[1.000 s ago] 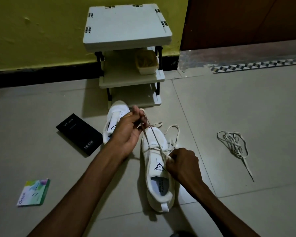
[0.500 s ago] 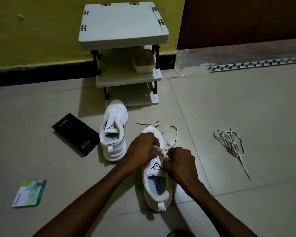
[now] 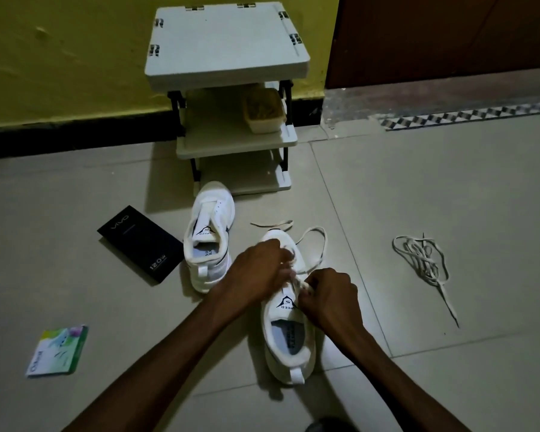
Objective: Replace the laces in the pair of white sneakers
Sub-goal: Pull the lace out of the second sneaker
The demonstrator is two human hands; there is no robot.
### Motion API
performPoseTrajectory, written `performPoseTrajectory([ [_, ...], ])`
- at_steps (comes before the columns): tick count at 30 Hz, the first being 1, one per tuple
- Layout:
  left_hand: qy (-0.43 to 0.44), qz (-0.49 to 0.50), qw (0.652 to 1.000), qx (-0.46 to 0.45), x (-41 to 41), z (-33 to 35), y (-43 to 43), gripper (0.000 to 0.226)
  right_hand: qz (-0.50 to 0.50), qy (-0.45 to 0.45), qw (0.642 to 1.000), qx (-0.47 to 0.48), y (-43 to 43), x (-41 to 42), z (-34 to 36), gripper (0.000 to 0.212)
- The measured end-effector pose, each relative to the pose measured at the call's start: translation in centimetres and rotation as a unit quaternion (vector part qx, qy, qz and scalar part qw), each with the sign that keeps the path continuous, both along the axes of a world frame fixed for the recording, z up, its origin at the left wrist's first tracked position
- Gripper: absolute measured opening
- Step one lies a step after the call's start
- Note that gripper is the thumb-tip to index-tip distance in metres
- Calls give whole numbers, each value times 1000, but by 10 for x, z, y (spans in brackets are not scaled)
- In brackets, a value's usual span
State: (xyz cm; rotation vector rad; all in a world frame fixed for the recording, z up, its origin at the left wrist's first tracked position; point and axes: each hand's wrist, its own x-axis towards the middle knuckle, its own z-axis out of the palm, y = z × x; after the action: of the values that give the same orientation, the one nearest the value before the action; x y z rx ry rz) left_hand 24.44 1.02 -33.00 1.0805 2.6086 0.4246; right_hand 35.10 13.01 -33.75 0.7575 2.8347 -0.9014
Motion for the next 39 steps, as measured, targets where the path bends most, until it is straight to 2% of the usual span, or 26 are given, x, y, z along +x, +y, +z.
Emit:
performPoseTrajectory([
  [1,31,-13,998,-57,4,-2,3,25,-3,3,1000,0,0,0,0,14],
  [3,91,0,993,-78,8,-2,8,17,-6,8,1000,0,0,1,0,15],
  [5,61,65,996,11,5,4,12,11,-8,6,1000,4,1,1,0,15],
  [6,-7,115,990,82,1,8,12,12,-10,3,1000,5,1,1,0,14],
  [7,-106,179,964,165,-5,14,11,18,-12,1,1000,1,2,1,0,13],
  [8,-192,242,915,261,-11,21,9,23,-14,0,1000,-1,3,1,-1,13],
  [9,-218,292,868,337,-18,28,5,25,-14,-1,1000,-1,4,1,-1,13],
  [10,-211,318,845,374,-27,33,-1,24,-14,-5,1000,1,4,1,-2,13],
  [11,-198,323,844,379,-37,37,-6,21,-12,-7,1000,4,3,1,-1,13],
  [12,-193,315,859,355,-44,38,-11,16,-11,-11,1000,9,2,1,-2,13],
  [13,-200,295,884,303,-48,39,-15,15,-8,-13,1000,18,1,1,-2,13],
  [15,-196,254,936,146,-44,34,-20,25,-2,-13,999,31,1,1,-1,15],
  [17,-121,231,964,47,-29,26,-22,35,8,-9,999,32,0,2,0,17],
  [20,-6,217,975,41,4,21,-19,33,36,-13,998,56,-1,0,1,29],
  [24,-40,185,981,-47,32,2,-8,48,74,-28,991,111,-4,-12,-3,28],
  [27,-57,234,971,5,32,-7,-13,27,72,-46,991,98,1,-15,-4,19],
  [29,-151,288,943,70,25,-10,-22,20,48,-50,993,90,8,-15,-6,19],
  [31,-231,319,912,115,20,-10,-26,25,32,-55,995,77,11,-16,-6,19],
  [34,-225,317,912,133,22,-13,-25,24,53,-32,997,46,11,-21,-1,17],
  [36,-202,323,913,145,25,-15,-22,23,77,20,996,32,11,-29,3,13],
  [39,-205,347,900,164,27,-18,-20,23,146,50,986,65,11,-47,9,15],
])
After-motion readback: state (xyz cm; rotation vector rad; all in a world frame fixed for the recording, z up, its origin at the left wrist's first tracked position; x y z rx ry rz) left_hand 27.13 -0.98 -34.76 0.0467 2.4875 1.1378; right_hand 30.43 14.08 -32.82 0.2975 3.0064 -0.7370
